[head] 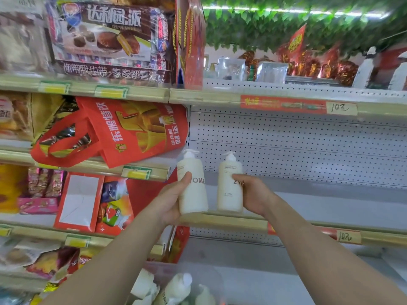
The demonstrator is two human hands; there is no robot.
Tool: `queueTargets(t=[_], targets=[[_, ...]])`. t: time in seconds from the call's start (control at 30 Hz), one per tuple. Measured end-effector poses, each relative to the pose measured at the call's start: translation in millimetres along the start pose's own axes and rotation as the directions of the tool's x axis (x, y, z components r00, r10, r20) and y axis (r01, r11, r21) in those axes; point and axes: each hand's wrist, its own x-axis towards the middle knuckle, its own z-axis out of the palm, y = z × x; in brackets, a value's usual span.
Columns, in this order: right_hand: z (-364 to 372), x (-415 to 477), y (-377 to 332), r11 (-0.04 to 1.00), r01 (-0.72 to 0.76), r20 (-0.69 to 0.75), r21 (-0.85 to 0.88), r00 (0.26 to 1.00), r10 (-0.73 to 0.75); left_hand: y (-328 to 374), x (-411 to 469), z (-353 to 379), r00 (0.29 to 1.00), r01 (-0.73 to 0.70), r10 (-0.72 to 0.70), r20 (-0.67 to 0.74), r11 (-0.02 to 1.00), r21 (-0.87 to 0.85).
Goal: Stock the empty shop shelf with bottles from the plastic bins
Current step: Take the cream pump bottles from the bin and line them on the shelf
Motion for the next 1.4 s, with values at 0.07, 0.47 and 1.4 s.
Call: queueTargets(t=[0.07, 0.47, 1.4], targets=[[-4, 11, 0, 0.998, 0.023, -0.011, -0.052, 1.000, -0.024, 3, 12, 3, 1.000, -0.003, 0.003, 0.012, 1.000, -0.017], [-40, 70, -21, 0.982, 0.146, -0.181, -0.122, 0.969, -0.167, 1, 81, 3, 0.997, -0.027, 0.028, 0.073, 1.000, -0.012], [-85, 175, 0, 0.989, 0.079, -0.247, -0.125, 0.963, -0.108, -38, 144, -27, 0.999, 0.049, -0.049, 0.008, 0.999, -0.022]])
